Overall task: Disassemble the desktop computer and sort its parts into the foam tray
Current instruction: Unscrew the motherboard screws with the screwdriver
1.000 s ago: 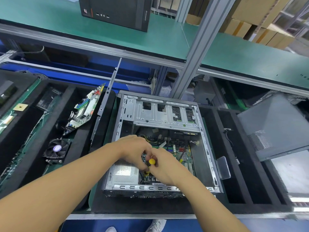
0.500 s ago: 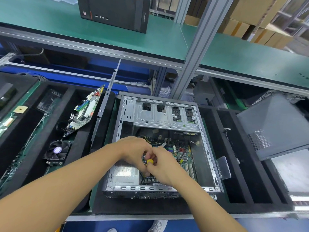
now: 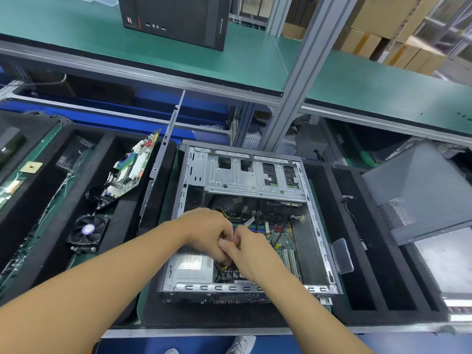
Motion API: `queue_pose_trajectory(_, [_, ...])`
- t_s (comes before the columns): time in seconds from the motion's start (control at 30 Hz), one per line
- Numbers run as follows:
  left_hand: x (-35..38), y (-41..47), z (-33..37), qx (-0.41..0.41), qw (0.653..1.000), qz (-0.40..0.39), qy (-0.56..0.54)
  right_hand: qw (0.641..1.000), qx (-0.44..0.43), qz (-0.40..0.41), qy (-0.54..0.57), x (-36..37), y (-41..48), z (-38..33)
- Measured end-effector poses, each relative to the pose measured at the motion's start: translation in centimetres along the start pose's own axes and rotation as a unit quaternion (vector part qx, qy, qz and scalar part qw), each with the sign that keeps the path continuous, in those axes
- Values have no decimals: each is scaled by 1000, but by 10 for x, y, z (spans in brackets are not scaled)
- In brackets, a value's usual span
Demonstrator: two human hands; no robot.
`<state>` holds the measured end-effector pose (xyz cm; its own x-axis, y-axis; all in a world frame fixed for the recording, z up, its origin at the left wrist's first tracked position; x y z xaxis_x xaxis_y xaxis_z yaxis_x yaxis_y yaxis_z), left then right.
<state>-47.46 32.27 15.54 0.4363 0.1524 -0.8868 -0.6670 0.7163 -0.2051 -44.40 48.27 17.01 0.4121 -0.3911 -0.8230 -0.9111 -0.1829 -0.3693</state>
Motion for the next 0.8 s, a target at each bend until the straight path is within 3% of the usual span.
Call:
queue_pose_trajectory(0.2, [0, 0, -2, 32, 999, 9, -22, 994, -58, -81, -50, -6, -3, 2])
queue_pose_trajectory(0.4, [-10, 10, -4, -15, 991, -130, -19, 990, -85, -99, -53, 5, 0, 14])
queue_pose_trajectory(0.6, [-7, 34, 26, -10, 953, -223, 206, 994, -66, -48, 73, -25, 21, 41])
queue_pose_trajectory(0.8, [15, 66, 45, -45, 924, -353, 139, 978, -45, -48, 196, -50, 49, 77])
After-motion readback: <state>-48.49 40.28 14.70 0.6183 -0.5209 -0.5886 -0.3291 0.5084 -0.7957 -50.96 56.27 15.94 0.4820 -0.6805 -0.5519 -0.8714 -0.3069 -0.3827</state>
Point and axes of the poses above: each hand's wrist, its own y-axis towards the middle knuckle, its own x-axis out of the palm, z = x × y, the point moved 1 cm from there along y, towards the middle knuckle, and after that the axes turned 14 degrees about x, right-handed, at the moved point
